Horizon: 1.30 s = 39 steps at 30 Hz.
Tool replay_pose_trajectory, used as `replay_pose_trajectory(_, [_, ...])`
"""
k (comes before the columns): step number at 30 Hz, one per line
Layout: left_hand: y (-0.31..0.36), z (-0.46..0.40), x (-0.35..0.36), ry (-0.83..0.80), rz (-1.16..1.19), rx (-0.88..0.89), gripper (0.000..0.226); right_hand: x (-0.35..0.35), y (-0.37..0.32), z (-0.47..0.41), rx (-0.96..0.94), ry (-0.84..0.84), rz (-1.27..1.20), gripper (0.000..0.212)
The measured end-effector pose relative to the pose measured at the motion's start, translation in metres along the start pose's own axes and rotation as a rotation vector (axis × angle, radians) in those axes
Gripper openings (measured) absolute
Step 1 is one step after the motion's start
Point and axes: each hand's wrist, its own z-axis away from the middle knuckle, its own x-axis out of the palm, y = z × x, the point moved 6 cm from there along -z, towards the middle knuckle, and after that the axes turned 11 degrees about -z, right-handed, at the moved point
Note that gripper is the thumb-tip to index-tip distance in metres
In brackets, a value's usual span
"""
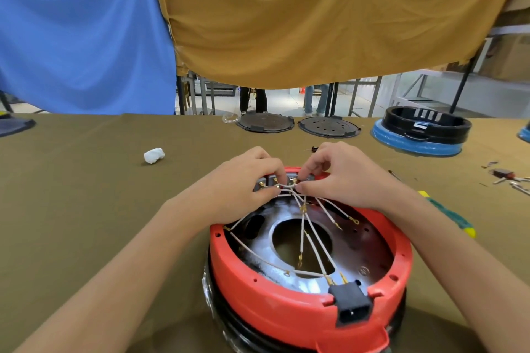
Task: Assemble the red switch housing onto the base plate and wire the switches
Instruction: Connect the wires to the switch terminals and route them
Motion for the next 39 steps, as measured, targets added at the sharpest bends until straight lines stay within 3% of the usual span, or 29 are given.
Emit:
replay_pose_trajectory(19, [-0.0017,0.0004,-0.0002,0.009,0.045,0.0,0.009,-0.0013,0.0048,0.0026,0.081,-0.009,-0.197,0.008])
replay_pose_trajectory(39, [-0.0027,0.0006,-0.0009,0.026,0.073,0.005,0.008,0.0001,0.0014,0.0021,0.044,-0.036,-0.208,0.008])
